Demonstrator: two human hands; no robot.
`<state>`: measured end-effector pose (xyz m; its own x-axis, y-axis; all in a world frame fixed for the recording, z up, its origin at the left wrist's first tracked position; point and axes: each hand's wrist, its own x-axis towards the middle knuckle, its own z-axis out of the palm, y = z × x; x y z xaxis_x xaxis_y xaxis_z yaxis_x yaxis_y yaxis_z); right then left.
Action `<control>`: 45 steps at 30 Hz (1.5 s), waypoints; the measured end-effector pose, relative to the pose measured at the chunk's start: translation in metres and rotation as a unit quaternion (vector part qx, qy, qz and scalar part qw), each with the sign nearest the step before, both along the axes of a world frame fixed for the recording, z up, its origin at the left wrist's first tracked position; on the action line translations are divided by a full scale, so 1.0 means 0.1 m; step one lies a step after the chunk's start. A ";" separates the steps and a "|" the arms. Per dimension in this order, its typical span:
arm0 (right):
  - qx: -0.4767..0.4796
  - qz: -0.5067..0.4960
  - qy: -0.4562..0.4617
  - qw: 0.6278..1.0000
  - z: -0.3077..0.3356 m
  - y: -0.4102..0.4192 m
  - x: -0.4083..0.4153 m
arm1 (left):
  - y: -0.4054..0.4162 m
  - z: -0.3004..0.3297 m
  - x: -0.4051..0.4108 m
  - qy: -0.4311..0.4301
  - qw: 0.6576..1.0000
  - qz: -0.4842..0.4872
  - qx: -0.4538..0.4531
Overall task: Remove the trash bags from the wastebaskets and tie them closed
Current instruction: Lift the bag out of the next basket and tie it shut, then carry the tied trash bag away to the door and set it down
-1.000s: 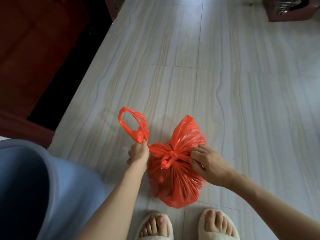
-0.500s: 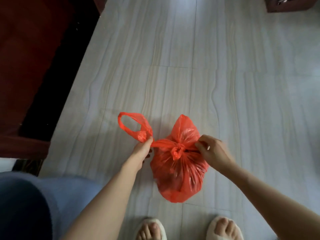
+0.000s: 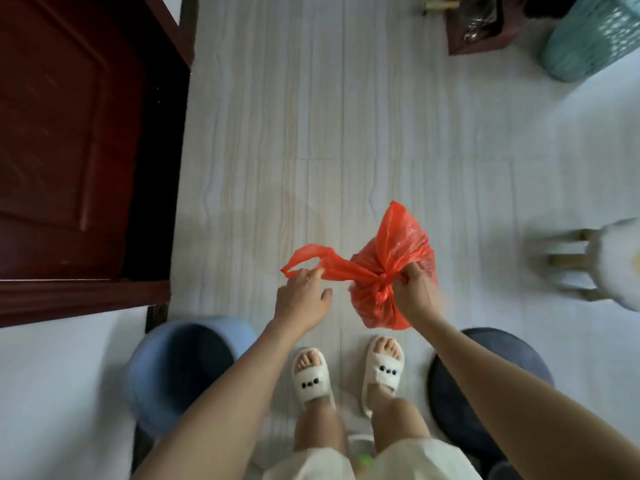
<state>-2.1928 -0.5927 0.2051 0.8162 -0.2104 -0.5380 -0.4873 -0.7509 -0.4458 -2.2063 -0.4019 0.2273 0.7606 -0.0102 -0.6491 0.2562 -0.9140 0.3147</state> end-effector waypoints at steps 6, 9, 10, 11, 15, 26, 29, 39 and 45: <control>0.035 -0.168 -0.057 0.984 1.65 -0.40 0.05 | -0.31 1.54 0.19 -0.104 0.992 -0.048 -0.045; 0.032 -0.236 -0.088 0.967 2.22 -0.66 0.09 | -0.54 2.06 0.38 -0.142 0.986 -0.055 -0.063; 0.030 -0.261 -0.101 0.959 2.37 -0.77 0.12 | -0.63 2.20 0.45 -0.148 0.985 -0.060 -0.067; 0.030 -0.287 -0.116 0.950 2.50 -0.88 0.17 | -0.73 2.31 0.54 -0.150 0.984 -0.068 -0.072; 0.031 -0.334 -0.151 0.930 2.85 -1.42 0.40 | -1.32 2.59 0.99 -0.149 0.978 -0.123 -0.080; -0.006 -0.445 -0.134 0.885 2.99 -3.66 1.23 | -3.88 3.09 2.61 -0.174 0.936 -0.299 -0.063; -0.031 -0.483 -0.128 0.866 3.07 -4.28 1.46 | -4.53 3.17 2.98 -0.183 0.919 -0.342 -0.063; -0.061 -0.618 -0.107 0.776 3.01 -6.30 2.44 | -6.82 3.02 4.50 -0.187 0.849 -0.486 -0.089; -0.057 -0.701 -0.088 0.705 3.13 -7.36 2.98 | -8.34 3.16 5.21 -0.197 0.788 -0.575 -0.101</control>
